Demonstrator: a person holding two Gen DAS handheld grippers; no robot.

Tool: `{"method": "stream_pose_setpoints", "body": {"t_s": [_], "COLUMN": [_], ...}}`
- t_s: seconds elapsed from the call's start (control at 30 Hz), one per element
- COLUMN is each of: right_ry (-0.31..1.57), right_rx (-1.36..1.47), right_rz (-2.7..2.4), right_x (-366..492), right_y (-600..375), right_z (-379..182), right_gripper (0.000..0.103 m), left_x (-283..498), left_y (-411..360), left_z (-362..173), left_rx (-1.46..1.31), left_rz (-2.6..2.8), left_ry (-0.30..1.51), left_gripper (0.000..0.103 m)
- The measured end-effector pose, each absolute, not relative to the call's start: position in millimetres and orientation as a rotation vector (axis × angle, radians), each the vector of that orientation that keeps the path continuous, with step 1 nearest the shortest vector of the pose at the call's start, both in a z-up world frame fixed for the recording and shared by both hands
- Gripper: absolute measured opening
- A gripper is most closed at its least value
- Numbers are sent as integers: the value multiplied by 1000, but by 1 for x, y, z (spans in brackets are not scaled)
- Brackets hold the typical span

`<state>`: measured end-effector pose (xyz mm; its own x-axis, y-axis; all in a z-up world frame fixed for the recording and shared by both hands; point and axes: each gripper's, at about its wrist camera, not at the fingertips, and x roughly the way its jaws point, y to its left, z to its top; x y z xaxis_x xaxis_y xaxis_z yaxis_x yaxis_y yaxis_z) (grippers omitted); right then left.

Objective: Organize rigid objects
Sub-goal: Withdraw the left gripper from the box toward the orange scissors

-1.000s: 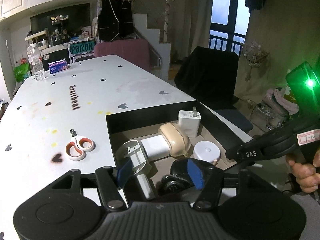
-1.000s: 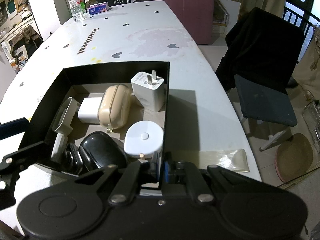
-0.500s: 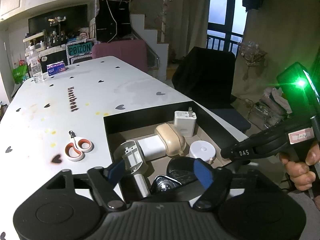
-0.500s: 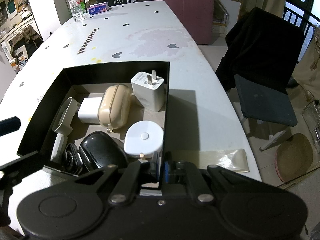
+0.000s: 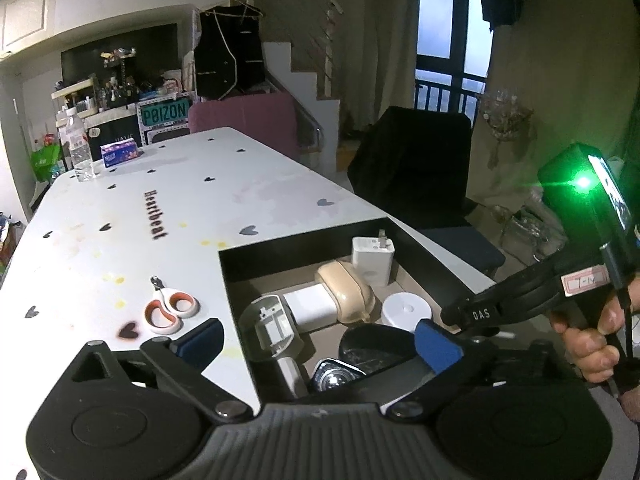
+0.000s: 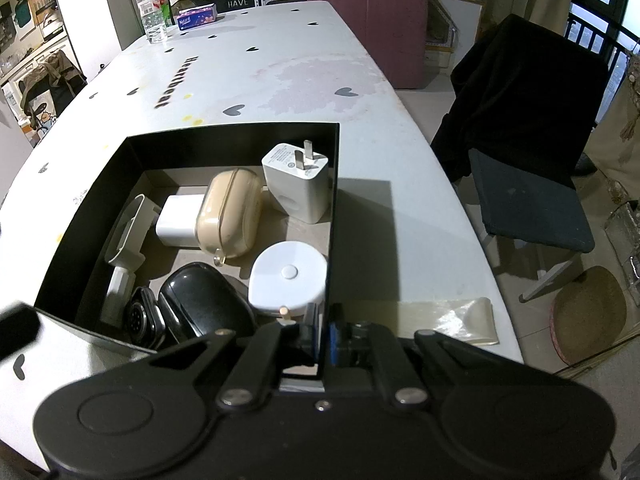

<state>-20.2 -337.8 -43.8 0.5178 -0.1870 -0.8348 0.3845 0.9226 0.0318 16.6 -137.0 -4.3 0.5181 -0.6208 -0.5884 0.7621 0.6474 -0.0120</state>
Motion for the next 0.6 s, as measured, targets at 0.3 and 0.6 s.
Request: {"method": "stream_pose_setpoints", "body": {"t_s": [0.3, 0.6], "right_ry": [969, 969], "right_rx": [224, 224], "right_rz": [-346, -346], "right_x": [-20, -20], "right_y": [-338, -338], "right_z": [-44, -44], "right_gripper": [6, 6], "left_x": [34, 72], "left_y": [-105, -65], "left_z": [11, 8], "left_rx": [226, 113], "left_rz": [-748, -606], "left_ry": [512, 479], "left_gripper": [103, 103]}}
